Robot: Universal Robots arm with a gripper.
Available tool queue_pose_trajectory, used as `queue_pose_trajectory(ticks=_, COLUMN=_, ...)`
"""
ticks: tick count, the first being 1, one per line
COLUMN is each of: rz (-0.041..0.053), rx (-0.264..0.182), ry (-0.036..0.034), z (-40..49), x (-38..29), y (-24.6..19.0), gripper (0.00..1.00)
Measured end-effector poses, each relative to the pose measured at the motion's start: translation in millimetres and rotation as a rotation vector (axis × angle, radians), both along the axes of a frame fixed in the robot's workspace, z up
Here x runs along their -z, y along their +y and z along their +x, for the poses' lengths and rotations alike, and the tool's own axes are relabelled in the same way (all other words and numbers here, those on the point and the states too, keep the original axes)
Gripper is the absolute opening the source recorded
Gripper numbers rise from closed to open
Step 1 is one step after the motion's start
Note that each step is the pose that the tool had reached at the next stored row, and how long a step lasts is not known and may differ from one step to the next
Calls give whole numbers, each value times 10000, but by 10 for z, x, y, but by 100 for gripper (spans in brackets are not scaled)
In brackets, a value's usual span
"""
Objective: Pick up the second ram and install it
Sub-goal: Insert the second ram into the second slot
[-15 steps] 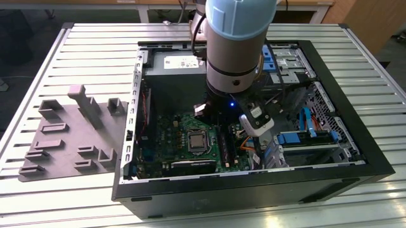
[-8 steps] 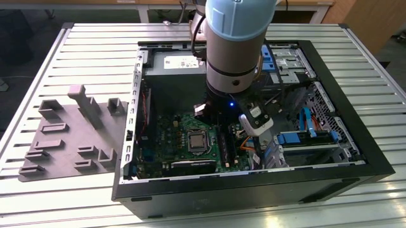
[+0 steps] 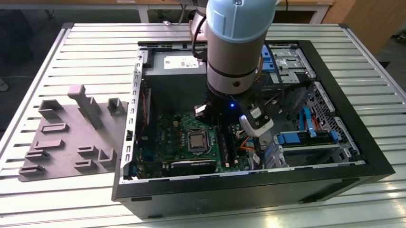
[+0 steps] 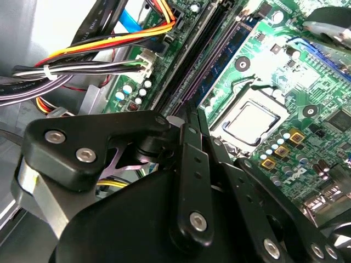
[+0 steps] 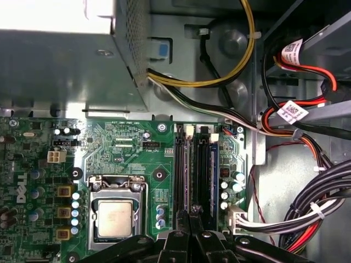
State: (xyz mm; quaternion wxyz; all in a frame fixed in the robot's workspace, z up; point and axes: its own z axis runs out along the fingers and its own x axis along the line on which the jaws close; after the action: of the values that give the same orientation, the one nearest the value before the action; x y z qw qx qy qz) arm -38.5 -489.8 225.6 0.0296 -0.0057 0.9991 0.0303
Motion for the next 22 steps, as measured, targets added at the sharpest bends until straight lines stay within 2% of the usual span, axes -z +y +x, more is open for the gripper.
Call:
queue_pose_trajectory(ticks=13, rz=-14, rx=0, ry=0, z=1, x=28, y=1, gripper=12)
queue_pose_trajectory(ticks=19, rz=-113, rx=17, ry=0, z=1, x=31, y=1, gripper=12)
queue_pose_trajectory(ticks=22, rz=-121, rx=18, ry=0, z=1, x=31, y=1, gripper=12)
